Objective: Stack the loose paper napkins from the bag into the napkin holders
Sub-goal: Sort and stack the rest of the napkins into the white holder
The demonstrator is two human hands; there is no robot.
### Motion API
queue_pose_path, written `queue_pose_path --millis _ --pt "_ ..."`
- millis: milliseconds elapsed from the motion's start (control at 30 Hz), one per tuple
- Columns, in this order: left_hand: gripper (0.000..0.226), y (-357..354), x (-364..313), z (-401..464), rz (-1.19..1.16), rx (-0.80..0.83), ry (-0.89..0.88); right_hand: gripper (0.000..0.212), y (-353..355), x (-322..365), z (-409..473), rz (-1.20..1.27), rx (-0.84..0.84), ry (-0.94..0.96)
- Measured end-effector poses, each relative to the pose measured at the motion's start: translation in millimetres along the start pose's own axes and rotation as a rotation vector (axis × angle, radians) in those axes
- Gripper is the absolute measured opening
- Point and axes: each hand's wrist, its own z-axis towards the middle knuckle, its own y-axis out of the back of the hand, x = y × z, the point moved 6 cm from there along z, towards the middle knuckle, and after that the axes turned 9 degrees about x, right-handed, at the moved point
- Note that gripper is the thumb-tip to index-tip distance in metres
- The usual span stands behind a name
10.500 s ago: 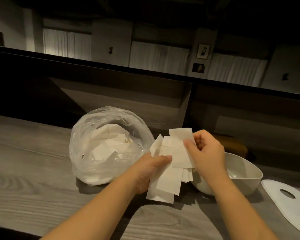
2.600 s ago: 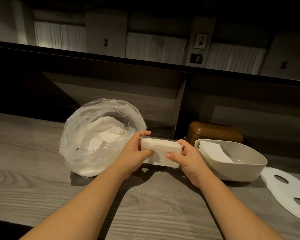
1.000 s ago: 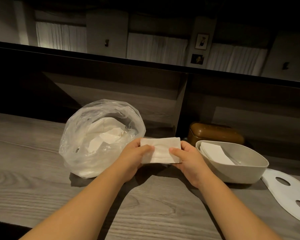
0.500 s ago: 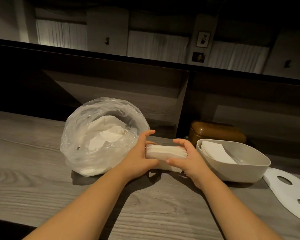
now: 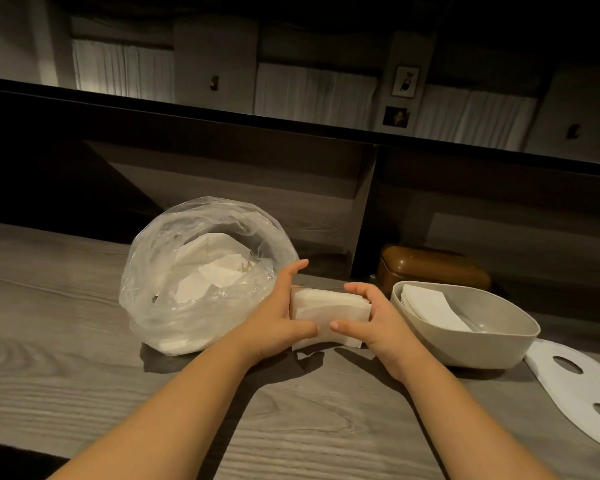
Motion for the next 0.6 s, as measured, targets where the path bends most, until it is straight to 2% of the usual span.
queue_pose_path --millis 200,267,333,400,600 --pt "0.098 -8.7 -1.1 -1.2 0.107 0.091 0.042 0.065 -4.6 2.6 -2.5 -0.077 0.052 -0.01" --pt "0.088 -4.9 0.3 1.2 0.076 0.022 0.041 0.053 -1.9 4.2 -2.6 -0.109 0.009 -0.006" --pt "0.066 4.6 5.5 2.5 -0.019 -0.1 0.062 0.04 2.4 4.9 -1.7 -0.113 -0.058 -0.008" --pt "0.045 8.6 11.0 3.1 -0.097 -0.138 0.093 0.035 3.7 3.6 -1.1 -0.05 -0.082 -0.013" --pt "0.023 8.4 1.6 -1.5 -0.504 -0.223 0.043 0.026 -2.5 11.5 -6.6 0.196 -0.008 0.016"
